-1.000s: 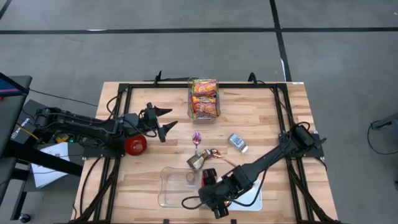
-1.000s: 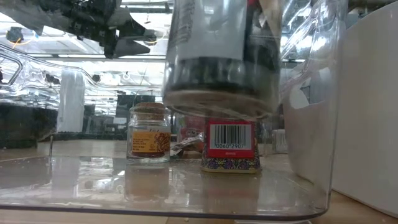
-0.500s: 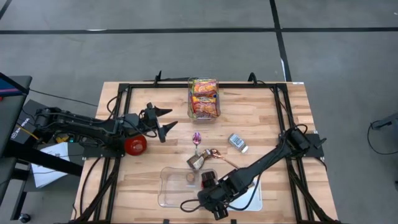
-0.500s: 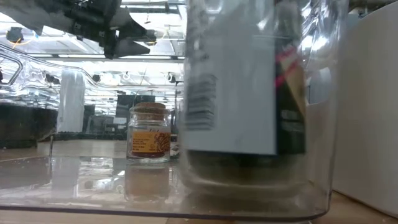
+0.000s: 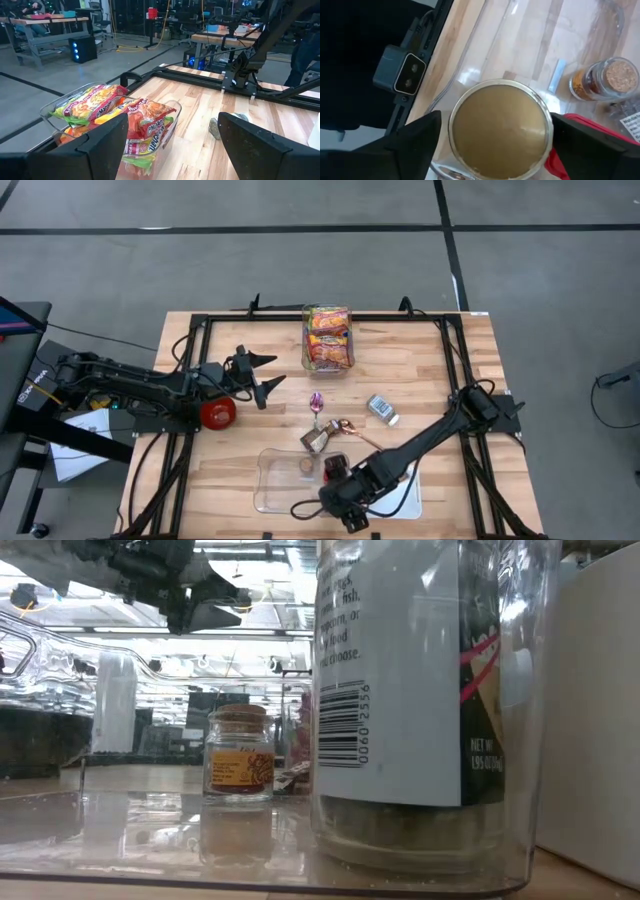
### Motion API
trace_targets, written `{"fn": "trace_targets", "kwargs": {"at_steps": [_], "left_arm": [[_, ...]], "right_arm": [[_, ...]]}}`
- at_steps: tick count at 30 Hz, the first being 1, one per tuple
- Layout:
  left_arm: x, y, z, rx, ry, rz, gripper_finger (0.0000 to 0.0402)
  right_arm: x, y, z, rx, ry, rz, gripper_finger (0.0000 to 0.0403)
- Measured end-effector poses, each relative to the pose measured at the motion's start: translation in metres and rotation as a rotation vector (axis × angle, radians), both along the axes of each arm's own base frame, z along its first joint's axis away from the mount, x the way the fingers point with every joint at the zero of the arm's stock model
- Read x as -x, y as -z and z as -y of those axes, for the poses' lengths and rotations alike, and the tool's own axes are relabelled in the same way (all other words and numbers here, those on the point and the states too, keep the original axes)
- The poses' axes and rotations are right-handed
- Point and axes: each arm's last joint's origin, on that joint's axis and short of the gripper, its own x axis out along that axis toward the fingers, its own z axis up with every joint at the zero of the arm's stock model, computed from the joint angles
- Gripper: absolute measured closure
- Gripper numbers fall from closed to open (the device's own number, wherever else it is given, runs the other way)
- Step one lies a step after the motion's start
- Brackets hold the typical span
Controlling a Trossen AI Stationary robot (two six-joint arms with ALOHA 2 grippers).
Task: Pick & Place Food Item
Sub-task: Put the gold seasoning bottle into the bottom transparent bin, then put the white seasoning bottle into the bottom transparent bin
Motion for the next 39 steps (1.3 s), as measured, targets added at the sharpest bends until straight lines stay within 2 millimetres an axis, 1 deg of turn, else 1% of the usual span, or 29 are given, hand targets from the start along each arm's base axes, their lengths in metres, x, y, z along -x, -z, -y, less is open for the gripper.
{"fn": "trace_targets", "kwargs": {"at_steps": [3, 6, 9, 11, 15, 19, 22, 28, 30, 34, 37, 39], "left_arm": [[0.0, 0.0, 0.0, 0.0, 0.0, 0.0, 0.01], [0.0, 0.0, 0.0, 0.0, 0.0, 0.0, 0.01], [0.0, 0.0, 0.0, 0.0, 0.0, 0.0, 0.01], [0.0, 0.0, 0.0, 0.0, 0.0, 0.0, 0.01], [0.0, 0.001, 0.0, 0.004, 0.0, -0.012, 0.01], [0.001, 0.005, 0.0, 0.025, -0.002, -0.036, 0.01], [0.001, 0.007, 0.002, 0.041, 0.006, -0.054, 0.01], [-0.004, 0.014, 0.012, 0.038, 0.053, -0.093, 0.01], [-0.007, 0.019, 0.014, 0.042, 0.058, -0.111, 0.01], [-0.016, 0.025, 0.014, 0.036, 0.06, -0.111, 0.01], [-0.021, 0.028, 0.015, 0.009, 0.062, -0.107, 0.01], [-0.024, 0.03, 0.015, -0.011, 0.064, -0.118, 0.01]], "right_arm": [[0.0, -0.001, 0.0, -0.009, -0.005, -0.007, 0.0046], [-0.001, -0.006, -0.001, -0.016, -0.006, 0.005, 0.0048], [-0.001, -0.017, -0.001, -0.025, -0.01, 0.022, 0.0053], [0.001, -0.028, 0.0, -0.037, -0.01, 0.047, 0.0057], [0.008, -0.047, 0.01, -0.001, 0.016, 0.077, 0.0062], [0.02, -0.069, 0.026, 0.111, 0.089, 0.123, 0.0063], [0.028, -0.081, 0.04, 0.23, 0.168, 0.153, 0.0063], [0.048, -0.094, 0.077, 0.44, 0.342, 0.206, 0.0063], [0.056, -0.094, 0.09, 0.495, 0.384, 0.217, 0.0063], [0.075, -0.095, 0.114, 0.539, 0.459, 0.235, 0.0063], [0.093, -0.089, 0.129, 0.542, 0.518, 0.236, 0.0063], [0.106, -0.079, 0.138, 0.525, 0.558, 0.24, 0.0063]]}}
